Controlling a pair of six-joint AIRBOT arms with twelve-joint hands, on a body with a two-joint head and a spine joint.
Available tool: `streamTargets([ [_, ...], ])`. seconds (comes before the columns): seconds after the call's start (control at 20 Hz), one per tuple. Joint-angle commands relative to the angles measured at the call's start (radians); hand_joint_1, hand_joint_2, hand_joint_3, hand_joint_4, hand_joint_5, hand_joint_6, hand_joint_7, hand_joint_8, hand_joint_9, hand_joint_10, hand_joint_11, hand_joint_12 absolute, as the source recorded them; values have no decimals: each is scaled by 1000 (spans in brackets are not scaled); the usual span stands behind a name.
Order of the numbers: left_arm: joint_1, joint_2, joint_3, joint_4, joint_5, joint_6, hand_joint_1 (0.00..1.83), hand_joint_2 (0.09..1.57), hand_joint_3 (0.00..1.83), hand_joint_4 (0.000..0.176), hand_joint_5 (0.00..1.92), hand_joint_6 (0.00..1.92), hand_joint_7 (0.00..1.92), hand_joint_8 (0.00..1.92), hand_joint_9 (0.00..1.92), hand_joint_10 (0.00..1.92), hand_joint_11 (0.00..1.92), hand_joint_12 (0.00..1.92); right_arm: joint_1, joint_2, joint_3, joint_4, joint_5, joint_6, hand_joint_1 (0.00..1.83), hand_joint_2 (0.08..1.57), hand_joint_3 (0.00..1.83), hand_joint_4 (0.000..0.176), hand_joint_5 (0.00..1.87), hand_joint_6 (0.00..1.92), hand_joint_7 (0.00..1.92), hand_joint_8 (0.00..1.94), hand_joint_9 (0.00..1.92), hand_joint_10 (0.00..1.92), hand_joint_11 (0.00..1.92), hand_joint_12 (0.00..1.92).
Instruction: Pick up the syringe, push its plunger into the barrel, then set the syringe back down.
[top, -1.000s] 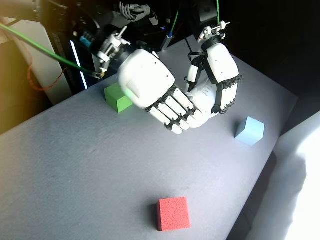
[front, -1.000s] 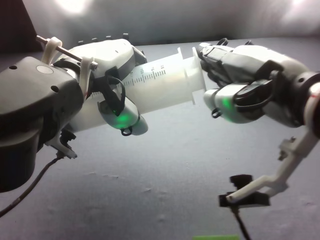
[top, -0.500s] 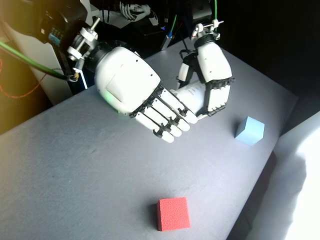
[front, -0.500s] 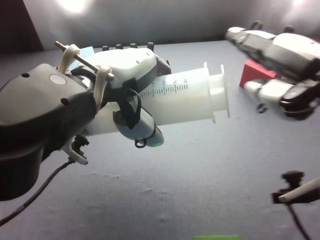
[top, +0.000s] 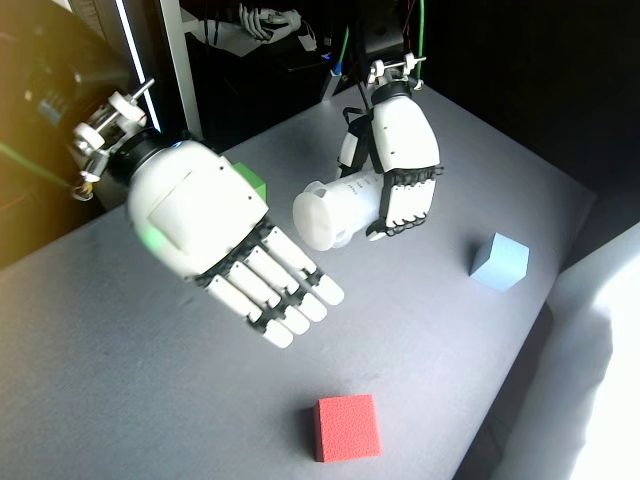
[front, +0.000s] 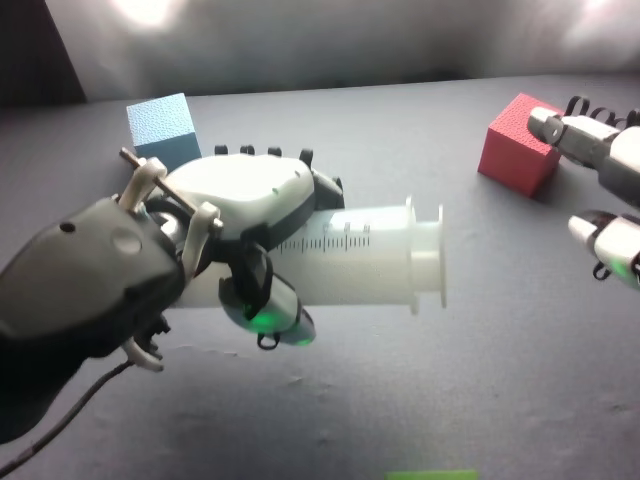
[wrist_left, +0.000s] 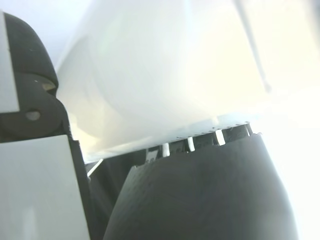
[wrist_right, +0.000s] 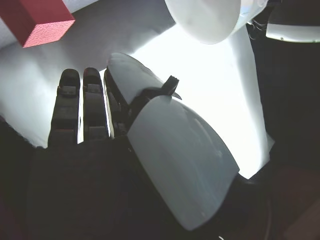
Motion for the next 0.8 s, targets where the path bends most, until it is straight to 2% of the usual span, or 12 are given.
streamTargets([
  [0.0, 2, 8, 2, 71, -51, -18, 1371, 1127, 0, 0, 953, 891, 936, 1047, 869, 1316, 630, 1196, 5, 8, -2, -85, 7, -1, 1176, 1538, 0, 0, 0, 0, 0, 0, 0, 0, 5, 3],
  [0.2, 63, -7, 26, 168, -51, -98, 1369, 1134, 0, 0, 925, 941, 922, 1059, 865, 1327, 629, 1203, -4, 8, 8, -132, -75, -31, 1176, 1542, 2, 0, 11, 4, 0, 0, 0, 0, 13, 7],
  [0.25, 77, -10, 36, 184, -51, -114, 1371, 1127, 0, 0, 946, 915, 937, 1031, 878, 1304, 631, 1183, -7, 7, 24, -144, -143, -36, 1176, 1557, 9, 0, 15, 5, 0, 0, 0, 0, 6, 4],
  [0.4, 99, -23, 63, 191, -51, -125, 1370, 1131, 0, 0, 920, 948, 939, 1037, 875, 1306, 652, 1158, -9, 7, 66, -144, -267, -38, 1140, 1562, 7, 0, 25, 6, 3, 1, 0, 0, 8, 6],
  [0.5, 105, -31, 78, 188, -51, -125, 1370, 1129, 0, 0, 925, 972, 937, 1013, 884, 1292, 655, 1153, -16, 7, 82, -164, -303, -43, 1209, 1541, 0, 0, 27, 2, 0, 0, 0, 0, 0, 0],
  [0.6, 111, -39, 87, 181, -56, -125, 1370, 1128, 0, 0, 933, 978, 937, 992, 880, 1297, 652, 1143, -25, 8, 94, -238, -355, -43, 1217, 1536, 0, 0, 29, 2, 0, 0, 0, 0, 6, 3],
  [0.75, 120, -45, 89, 170, -72, -125, 1368, 1133, 1, 0, 942, 925, 915, 1081, 857, 1312, 627, 1148, -33, 8, 98, -368, -364, -43, 1174, 1547, 1, 0, 36, 2, 0, 0, 0, 0, 4, 2],
])
